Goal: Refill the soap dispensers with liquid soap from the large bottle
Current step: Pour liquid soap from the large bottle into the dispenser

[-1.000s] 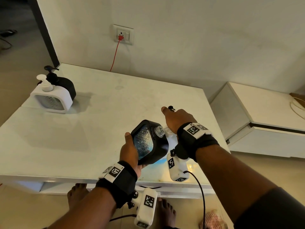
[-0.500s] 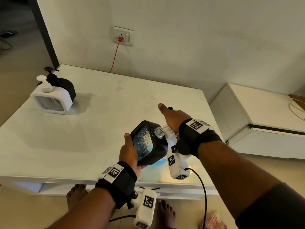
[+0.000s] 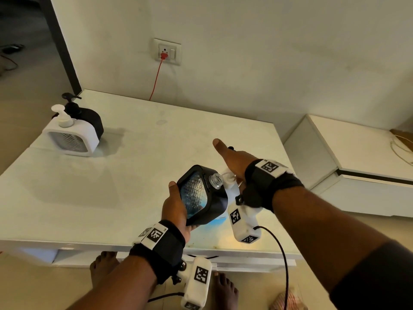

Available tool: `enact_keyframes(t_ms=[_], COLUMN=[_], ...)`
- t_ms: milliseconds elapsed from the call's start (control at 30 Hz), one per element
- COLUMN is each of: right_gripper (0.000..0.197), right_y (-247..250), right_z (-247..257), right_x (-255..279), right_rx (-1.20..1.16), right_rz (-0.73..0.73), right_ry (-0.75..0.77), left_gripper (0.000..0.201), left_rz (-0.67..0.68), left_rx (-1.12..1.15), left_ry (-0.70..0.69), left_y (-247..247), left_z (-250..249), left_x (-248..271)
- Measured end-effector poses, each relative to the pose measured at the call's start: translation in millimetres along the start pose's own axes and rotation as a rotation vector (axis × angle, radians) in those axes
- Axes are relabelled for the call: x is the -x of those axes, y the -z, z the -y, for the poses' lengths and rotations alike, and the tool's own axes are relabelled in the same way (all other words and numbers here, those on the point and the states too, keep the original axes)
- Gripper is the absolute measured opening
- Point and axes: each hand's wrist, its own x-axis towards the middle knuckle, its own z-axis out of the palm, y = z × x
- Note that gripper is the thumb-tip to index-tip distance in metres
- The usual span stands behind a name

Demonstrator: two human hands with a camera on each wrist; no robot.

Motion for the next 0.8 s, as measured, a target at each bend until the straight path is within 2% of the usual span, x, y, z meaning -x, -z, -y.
enact_keyframes(t_ms=[67, 167, 267, 367, 500, 667, 800], right_gripper=[0.082, 0.084, 0.069, 0.078, 0.075, 0.080, 0.092], right_y=[1, -7, -11, -11, -12, -7, -4], right_z=[0, -3, -8, -11, -12, -6, -2], right_x=[-1, -11, -14, -11, -6, -5, -7], right_rx=[-0.029, 0.047, 0.054, 0.043, 0.071, 0.056, 0.026], right_rz=[0.006, -0.063, -0.130, -0.166, -0.207, -0.120, -0.064], right_ry=[-0.003, 0.000, -0.013, -0.019, 0.000, 0.008, 0.014], left_gripper=[0.053, 0.054, 0.055, 0.048, 0.047, 0.047, 0.052], left_rz=[0.000, 0.000, 0.007, 0.001, 0.006, 0.012, 0.011], left_rx=[-0.006, -0.006, -0.014, -0.028, -0.022, -0.016, -0.017], left_ry=[0.004, 0.004, 0.002, -0.004, 0.003, 0.008, 0.011], left_y=[0, 0, 0, -1, -1, 0, 1], left_z=[1, 1, 3, 3, 2, 1, 2], left_x=[-2, -1, 0, 0, 1, 1, 0])
